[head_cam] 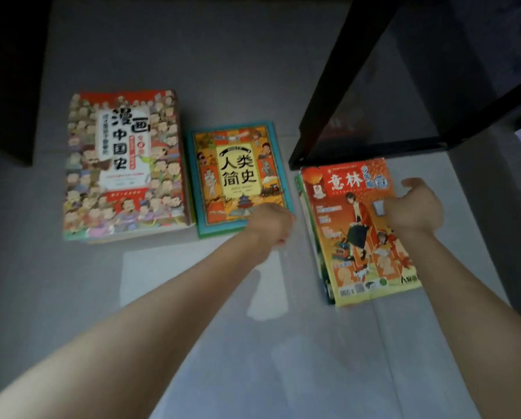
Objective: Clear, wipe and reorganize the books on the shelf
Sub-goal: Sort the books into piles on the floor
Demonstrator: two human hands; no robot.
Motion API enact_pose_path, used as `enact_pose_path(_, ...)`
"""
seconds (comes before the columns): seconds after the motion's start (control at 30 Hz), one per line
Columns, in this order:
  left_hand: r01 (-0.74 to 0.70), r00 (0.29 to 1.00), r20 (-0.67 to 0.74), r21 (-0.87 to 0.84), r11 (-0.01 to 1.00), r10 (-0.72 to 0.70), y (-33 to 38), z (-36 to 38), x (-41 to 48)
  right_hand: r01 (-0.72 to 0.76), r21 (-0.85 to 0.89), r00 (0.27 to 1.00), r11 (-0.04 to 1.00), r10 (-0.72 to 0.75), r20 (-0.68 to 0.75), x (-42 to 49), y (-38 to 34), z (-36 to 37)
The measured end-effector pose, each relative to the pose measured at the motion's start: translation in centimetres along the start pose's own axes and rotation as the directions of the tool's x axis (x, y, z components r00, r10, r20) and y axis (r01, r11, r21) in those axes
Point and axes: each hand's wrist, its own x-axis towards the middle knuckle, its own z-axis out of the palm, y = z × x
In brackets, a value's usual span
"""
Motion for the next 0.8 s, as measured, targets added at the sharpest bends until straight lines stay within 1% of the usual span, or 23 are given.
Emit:
enact_pose_path(0.13, 0.068, 0.993, -0.087, -0.069, 0.995, -0.074, -0.8, -3.7, -5.8, 0.044, 0.046, 0.993, 0.998, -0.049, 0.105, -6.2, -2.1, -4.9)
enact_pose_path(0.23, 0.148, 0.973, -0.161, -0.105, 0.983, -0.164, -0.7, -6.2, -11.1, 0.049, 0.099, 0.968, 0.994, -0.071, 0.240, -10.8, -4.9, -9.0)
enact_pose_path(0.33, 0.188, 0.960, -0.181, -0.139, 0.972, -0.211, 0.6, -8.3, -16.5, 0.103, 0.134, 0.936, 0.986, -0.141, 0.323, -14.7, -8.1, -13.3)
enact_pose_path(0.5, 0.140, 0.973, -0.166, -0.141, 0.980, -0.163, 6.7, -12.4, -28.0, 0.160, 0.184, 0.839, 0.970, -0.232, 0.492, -20.9, -15.9, -23.5)
enact_pose_path(0.57, 0.120, 0.977, -0.160, -0.128, 0.985, -0.140, 9.7, -14.1, -33.1, 0.187, 0.191, 0.805, 0.963, -0.262, 0.532, -23.1, -19.4, -28.4)
enact_pose_path(0.67, 0.113, 0.986, -0.114, -0.100, 0.989, -0.124, 14.4, -16.7, -41.2, 0.205, 0.209, 0.751, 0.956, -0.290, 0.594, -26.7, -24.7, -36.4)
enact_pose_path(0.73, 0.077, 0.992, -0.099, -0.041, 0.996, -0.081, 17.1, -18.7, -46.1, 0.192, 0.254, 0.719, 0.948, -0.312, 0.621, -29.0, -27.8, -41.4)
enact_pose_path(0.8, 0.025, 0.993, -0.112, 0.027, 0.999, -0.022, 20.3, -21.5, -50.3, 0.195, 0.303, 0.708, 0.933, -0.348, 0.614, -30.9, -31.3, -46.6)
